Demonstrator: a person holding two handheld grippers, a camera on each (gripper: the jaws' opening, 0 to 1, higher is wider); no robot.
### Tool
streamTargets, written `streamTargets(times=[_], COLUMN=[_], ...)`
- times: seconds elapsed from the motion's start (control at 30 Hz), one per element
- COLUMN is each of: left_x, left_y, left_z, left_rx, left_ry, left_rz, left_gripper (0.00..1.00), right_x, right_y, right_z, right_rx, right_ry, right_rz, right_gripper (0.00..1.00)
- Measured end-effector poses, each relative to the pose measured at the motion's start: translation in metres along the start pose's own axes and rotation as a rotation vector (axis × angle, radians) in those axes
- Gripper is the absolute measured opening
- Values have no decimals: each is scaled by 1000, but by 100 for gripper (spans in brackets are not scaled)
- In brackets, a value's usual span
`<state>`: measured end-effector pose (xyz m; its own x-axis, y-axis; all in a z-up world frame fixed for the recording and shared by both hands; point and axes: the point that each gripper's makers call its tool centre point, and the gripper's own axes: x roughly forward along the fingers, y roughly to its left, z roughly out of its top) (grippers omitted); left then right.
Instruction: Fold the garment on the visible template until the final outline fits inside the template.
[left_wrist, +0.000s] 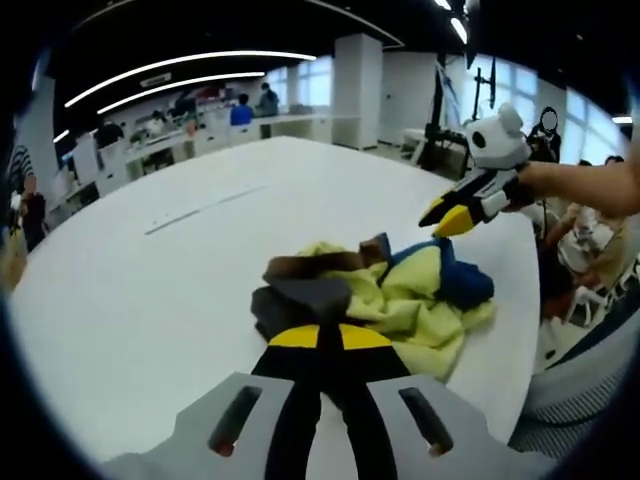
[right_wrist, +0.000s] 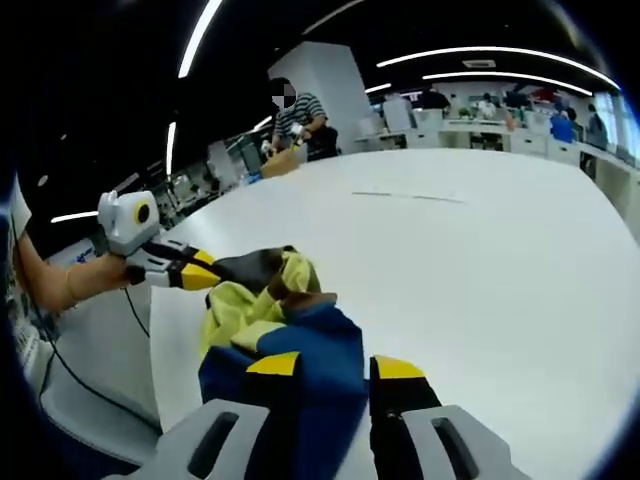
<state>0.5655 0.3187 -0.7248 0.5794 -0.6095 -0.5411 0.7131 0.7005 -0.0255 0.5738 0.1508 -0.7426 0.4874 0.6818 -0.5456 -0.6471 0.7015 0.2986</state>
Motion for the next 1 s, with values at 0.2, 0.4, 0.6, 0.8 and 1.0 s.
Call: streamTargets(times=[0.2,0.4,0.6,0.8,1.0], left_x=[2,4,5,6,8], left_y=[1,0,0,0,0], left_z=[-1,-4,-7,-11,-16], left_rx=[6,5,15,7,14], left_ry=[10,20,34,45,66], left_rz=[1,0,1,0,1], left_gripper=[1,1,1,0,0], right_x=[2,14,17,16,18], right_y=[-8,-9,-11,-10,-12], right_z=[-10,-31,-32,-33,-34], right_rx=[16,-20,-14,-31,-33], right_ry=[38,118,127,133,137], right_rz=[-23,-49,-71,-81,-89], right_gripper=[19,15,12,8,3])
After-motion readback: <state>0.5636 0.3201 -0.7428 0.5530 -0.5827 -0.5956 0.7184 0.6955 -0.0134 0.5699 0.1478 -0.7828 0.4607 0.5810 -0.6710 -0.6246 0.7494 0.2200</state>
